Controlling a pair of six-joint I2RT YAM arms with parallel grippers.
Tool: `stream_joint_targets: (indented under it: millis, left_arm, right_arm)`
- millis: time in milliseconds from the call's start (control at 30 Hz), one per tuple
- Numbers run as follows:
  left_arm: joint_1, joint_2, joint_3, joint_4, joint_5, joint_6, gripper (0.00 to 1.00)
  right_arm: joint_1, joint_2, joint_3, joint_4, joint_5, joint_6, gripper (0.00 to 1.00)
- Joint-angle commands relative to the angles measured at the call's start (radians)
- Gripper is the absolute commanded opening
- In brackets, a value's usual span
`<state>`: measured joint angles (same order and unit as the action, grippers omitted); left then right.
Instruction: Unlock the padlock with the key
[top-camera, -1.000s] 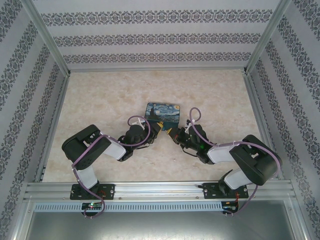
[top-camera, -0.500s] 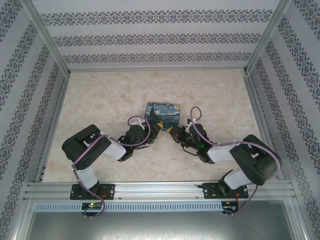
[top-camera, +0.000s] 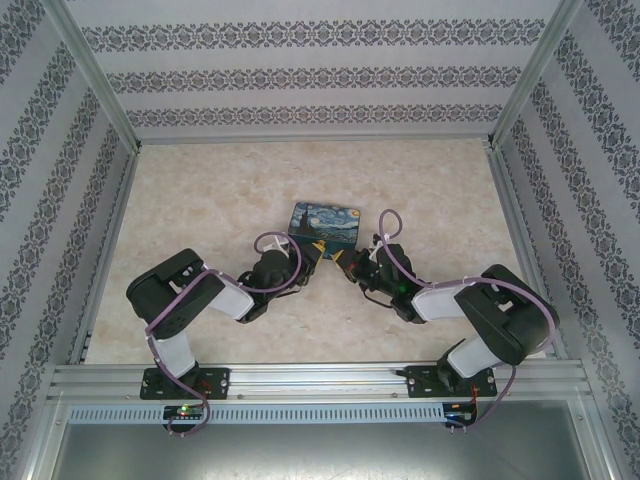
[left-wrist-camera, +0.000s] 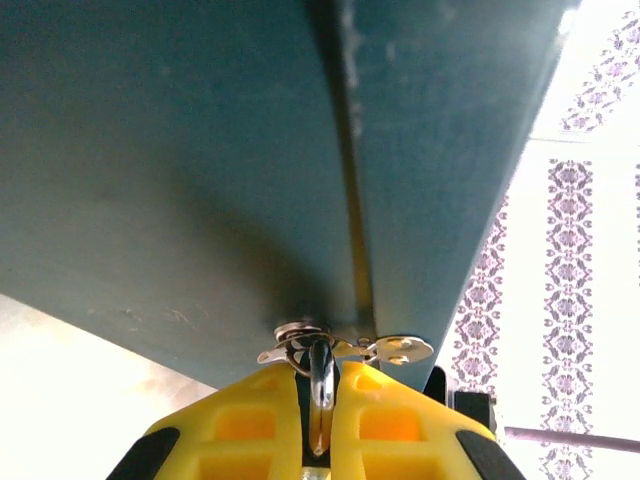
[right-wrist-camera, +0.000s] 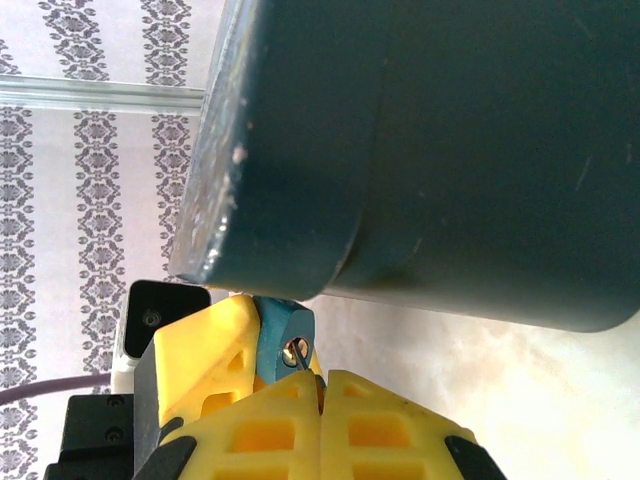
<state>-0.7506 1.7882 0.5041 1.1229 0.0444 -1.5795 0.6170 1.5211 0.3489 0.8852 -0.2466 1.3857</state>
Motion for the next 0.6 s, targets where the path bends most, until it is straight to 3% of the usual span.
stream_joint_targets:
  millis: [0,567]
  left_arm:
    - [-0.057,0.020,0.050,0.150,0.032,-0.066,0.00]
    - [-0.081,0.017,0.064,0.187,0.020,-0.103,0.00]
  right_arm:
    - [-0.004,0.029,0.038,0.100,0.010,0.017,0.00]
    - [-0.100,0.072,0.005,0.198,-0.107,-0.010,0.00]
